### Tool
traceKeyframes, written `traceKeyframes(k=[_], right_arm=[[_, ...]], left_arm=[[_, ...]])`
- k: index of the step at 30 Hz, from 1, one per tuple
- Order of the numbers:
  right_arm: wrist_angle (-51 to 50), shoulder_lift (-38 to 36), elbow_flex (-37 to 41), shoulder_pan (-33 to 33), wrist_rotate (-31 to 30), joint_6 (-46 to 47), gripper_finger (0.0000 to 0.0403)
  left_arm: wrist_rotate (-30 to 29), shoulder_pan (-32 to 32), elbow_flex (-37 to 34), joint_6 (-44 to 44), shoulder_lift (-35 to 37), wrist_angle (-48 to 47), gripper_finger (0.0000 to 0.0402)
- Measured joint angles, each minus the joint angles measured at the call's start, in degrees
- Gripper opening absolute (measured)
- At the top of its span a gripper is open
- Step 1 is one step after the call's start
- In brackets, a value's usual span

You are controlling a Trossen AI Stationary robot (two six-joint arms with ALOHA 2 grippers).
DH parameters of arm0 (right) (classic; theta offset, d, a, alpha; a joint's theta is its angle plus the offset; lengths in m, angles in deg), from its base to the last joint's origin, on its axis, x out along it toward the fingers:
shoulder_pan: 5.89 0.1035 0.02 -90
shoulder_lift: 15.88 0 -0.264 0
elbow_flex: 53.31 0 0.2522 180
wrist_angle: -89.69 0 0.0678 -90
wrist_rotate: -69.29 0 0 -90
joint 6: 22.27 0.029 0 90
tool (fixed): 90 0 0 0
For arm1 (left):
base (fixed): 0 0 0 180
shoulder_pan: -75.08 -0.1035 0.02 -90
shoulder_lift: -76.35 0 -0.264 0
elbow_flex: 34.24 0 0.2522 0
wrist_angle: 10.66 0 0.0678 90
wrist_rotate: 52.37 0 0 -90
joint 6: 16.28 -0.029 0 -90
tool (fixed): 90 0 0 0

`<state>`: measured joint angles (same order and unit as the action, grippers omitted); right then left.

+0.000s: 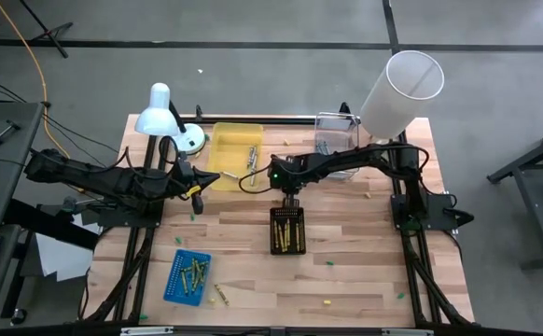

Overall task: Sort crayons
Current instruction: Put the yellow crayon into the black bin

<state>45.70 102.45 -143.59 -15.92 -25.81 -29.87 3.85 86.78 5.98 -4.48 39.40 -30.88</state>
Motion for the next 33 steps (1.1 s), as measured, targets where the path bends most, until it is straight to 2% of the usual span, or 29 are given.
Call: traceKeyframes(k=[5, 9, 17, 25, 29, 33], right_arm=[[-0.76, -2.06, -1.0, 0.88, -3.47, -1.46, 0.0003], [-0.57, -7.37, -1.32, 0.6, -5.67, -0.15, 0.0002], [-0.83, -15.95, -1.33, 2.42, -6.33, 1.55, 0.0001], [-2.43, -21.41, -1.04, 6.13, -7.52, 3.18, 0.0], [1.23, -24.78, 5.07, 8.11, -8.05, 5.65, 0.0], [10.2, -30.0, 17.24, 10.21, -8.06, 10.62, 0.0]], left_arm=[[-0.02, 0.0, 0.0, -0.36, 0.0, 0.04, 0.0], [-0.04, 0.2, 0.0, -0.03, 0.0, 0.02, 0.0], [-0.26, 2.56, 0.0, 0.01, -0.83, -0.01, 0.0], [-2.81, 6.75, 0.0, 0.17, -0.98, 0.0, 0.0], [-5.1, 9.2, 0.0, 0.19, -0.98, 0.07, 0.0], [-7.81, 10.93, 0.0, 0.15, -0.98, 0.29, 0.0]])
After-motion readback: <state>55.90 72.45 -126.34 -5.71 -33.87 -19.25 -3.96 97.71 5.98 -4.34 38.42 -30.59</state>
